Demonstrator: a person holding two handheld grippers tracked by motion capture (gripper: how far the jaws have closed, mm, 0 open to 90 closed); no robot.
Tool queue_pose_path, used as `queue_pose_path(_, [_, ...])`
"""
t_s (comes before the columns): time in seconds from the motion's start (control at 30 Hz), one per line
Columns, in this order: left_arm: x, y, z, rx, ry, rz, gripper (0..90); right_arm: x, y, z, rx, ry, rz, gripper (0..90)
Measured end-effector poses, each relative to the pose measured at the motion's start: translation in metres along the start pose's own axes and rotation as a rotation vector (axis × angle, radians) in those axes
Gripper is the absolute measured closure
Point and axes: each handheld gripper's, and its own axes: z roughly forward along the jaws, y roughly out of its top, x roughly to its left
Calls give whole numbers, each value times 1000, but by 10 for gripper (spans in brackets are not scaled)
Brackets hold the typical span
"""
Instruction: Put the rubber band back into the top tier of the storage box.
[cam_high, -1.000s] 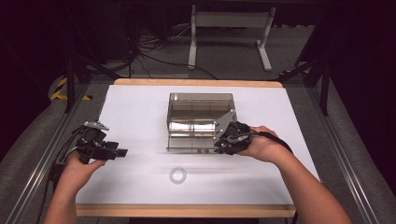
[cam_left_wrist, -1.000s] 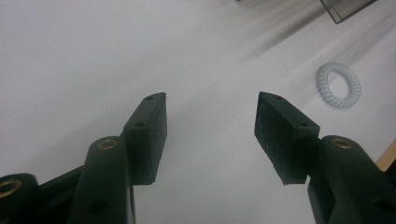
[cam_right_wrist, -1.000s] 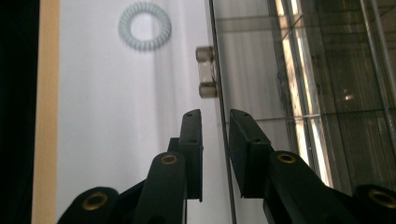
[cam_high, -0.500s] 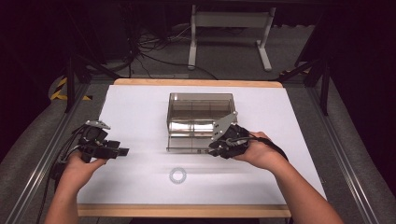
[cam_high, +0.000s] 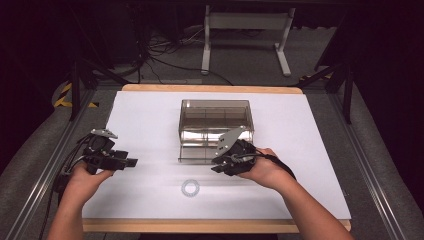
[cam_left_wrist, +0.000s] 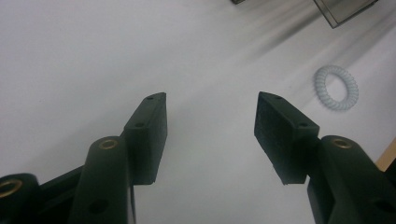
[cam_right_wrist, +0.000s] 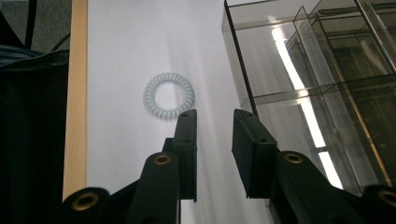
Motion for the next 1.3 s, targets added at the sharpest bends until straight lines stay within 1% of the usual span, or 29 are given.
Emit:
queue_pose_path(0.03, [0, 0, 0, 0, -1, 3, 448, 0, 0, 0, 0, 0, 0, 711])
queue_pose_path(0.07, [0, 0, 0, -1, -1, 3, 448, 2, 1, 3, -16, -8, 8, 710])
queue_pose_path(0.1, [0, 0, 0, -3, -1, -1, 448, 2, 1, 3, -16, -8, 8, 710])
queue_pose_path(0.27, [0, 0, 0, 0, 2, -2, 448, 9, 2, 12, -64, -20, 39, 709])
queue_pose_path(0.33, [0, -1, -1, -1, 4, -2, 448, 10, 1, 14, -68, -22, 44, 708])
queue_pose_path(0.43, [0, -2, -1, -2, 6, -5, 448, 14, 1, 18, -89, -15, 60, 703])
queue_pose_path(0.57, [0, -2, -2, -1, 6, -8, 448, 17, 0, 23, -107, -19, 77, 698])
queue_pose_path(0.63, [1, -2, -2, -1, 6, -8, 449, 17, 0, 26, -105, -12, 81, 697])
queue_pose_path(0.67, [1, -2, -2, -1, 7, -7, 449, 17, 1, 28, -95, -21, 79, 697])
queue_pose_path(0.73, [1, -2, -2, -3, 10, -8, 449, 16, 1, 29, -100, -20, 94, 697])
queue_pose_path(0.87, [1, -3, -2, 4, 11, -5, 449, 19, 3, 35, -81, -25, 95, 698])
queue_pose_path(0.9, [0, -4, -2, 2, 12, -11, 449, 19, 3, 36, -79, -25, 93, 697])
queue_pose_path(1.0, [-1, -6, -2, 7, 14, -11, 449, 20, 4, 42, -61, -25, 97, 698])
queue_pose_path(1.07, [-2, -6, -1, 10, 16, -10, 449, 21, 5, 43, -58, -25, 97, 697])
queue_pose_path(1.17, [-2, -8, -2, 15, 17, -10, 448, 21, 5, 50, -36, -36, 98, 699])
queue_pose_path(1.3, [-1, -10, -4, 9, 26, -18, 448, 21, 6, 60, -9, -33, 105, 700])
